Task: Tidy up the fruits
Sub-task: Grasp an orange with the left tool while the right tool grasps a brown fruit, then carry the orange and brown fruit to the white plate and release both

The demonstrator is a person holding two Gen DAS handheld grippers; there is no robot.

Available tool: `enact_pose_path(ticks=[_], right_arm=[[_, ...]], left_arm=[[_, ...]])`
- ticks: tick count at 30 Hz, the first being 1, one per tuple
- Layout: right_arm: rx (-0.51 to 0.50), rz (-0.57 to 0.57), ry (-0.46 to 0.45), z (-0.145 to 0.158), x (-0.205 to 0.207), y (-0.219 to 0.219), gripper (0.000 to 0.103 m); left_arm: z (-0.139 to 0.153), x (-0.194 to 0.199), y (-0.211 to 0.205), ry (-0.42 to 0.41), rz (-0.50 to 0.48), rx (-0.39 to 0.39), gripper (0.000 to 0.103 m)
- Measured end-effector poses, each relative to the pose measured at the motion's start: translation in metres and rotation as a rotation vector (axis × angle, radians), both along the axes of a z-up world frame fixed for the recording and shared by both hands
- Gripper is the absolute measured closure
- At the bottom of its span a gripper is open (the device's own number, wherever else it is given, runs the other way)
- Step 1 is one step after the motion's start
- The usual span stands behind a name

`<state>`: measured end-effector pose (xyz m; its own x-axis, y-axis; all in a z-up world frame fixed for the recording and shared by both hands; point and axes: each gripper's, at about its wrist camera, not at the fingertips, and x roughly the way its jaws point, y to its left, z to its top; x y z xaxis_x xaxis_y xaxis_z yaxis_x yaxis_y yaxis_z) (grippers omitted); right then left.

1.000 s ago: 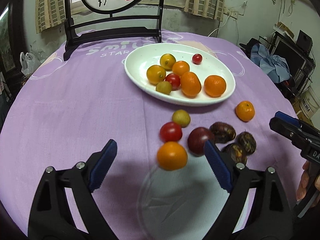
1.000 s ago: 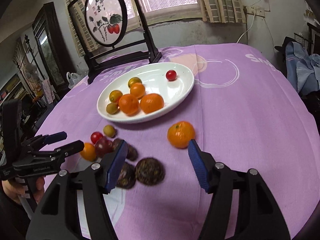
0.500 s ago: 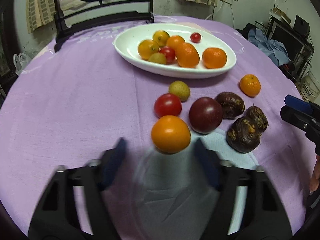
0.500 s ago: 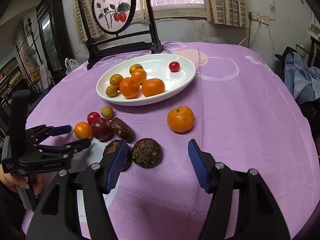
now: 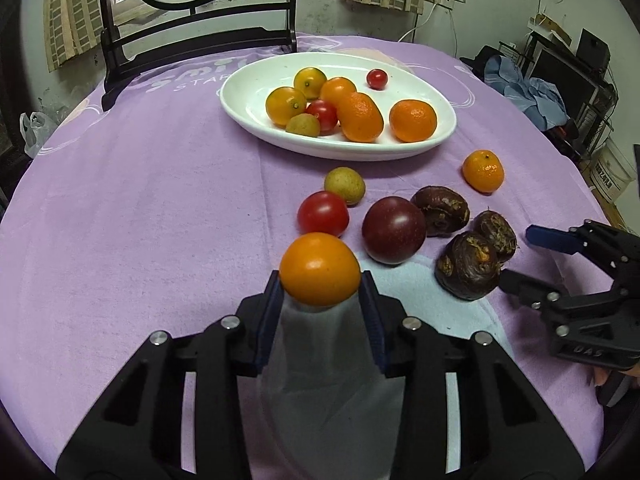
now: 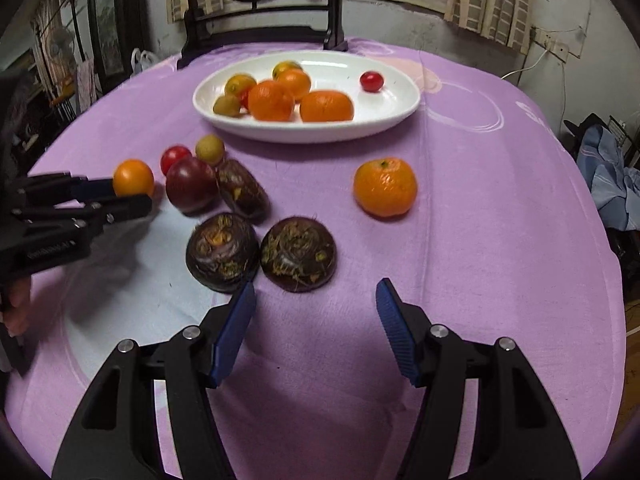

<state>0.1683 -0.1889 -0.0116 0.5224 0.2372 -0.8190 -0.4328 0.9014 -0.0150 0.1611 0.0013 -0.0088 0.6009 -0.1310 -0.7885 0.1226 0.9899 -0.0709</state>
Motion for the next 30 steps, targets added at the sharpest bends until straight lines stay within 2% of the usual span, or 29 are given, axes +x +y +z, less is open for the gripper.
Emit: enact_pose_path(ticks=[6,7,9,11,16,20,26,30], right_arm=[[0.011,-0.018,-0.009,-0.001,0.01,0.007,0.04],[0.021,-0.015,-0.008,-0.001,0.012,0.008,0.043],[0.051,-0.002,-0.003,0.0,0.015,0.01,0.055],[0.055,-0.003,-0.01,0.001,0.016,0.012,0.06],[0.088,-0.012,-0.029,0.009,0.011,0.007,0.06],[0.16,-0.042,-0.101,0.029,0.003,-0.006,0.06],[0.228,-0.052,-0.16,0.043,-0.002,-0.014,0.06],[0.281,-0.046,-0.16,0.052,-0.005,-0.013,0.06]], left_arm=[[-0.002,0.001,0.002,0.015,-0.004,-0.019,0.064],[-0.002,0.001,0.002,0.02,-0.002,-0.023,0.064],[-0.002,0.001,0.003,0.02,-0.003,-0.028,0.064],[-0.001,0.0,0.003,0.015,-0.004,-0.029,0.064],[0.002,-0.003,0.001,0.003,-0.013,-0.029,0.064],[0.009,-0.007,0.001,-0.026,-0.014,-0.036,0.064],[0.026,-0.012,0.0,-0.085,-0.022,-0.058,0.064],[0.037,-0.012,-0.003,-0.094,-0.019,-0.058,0.064]])
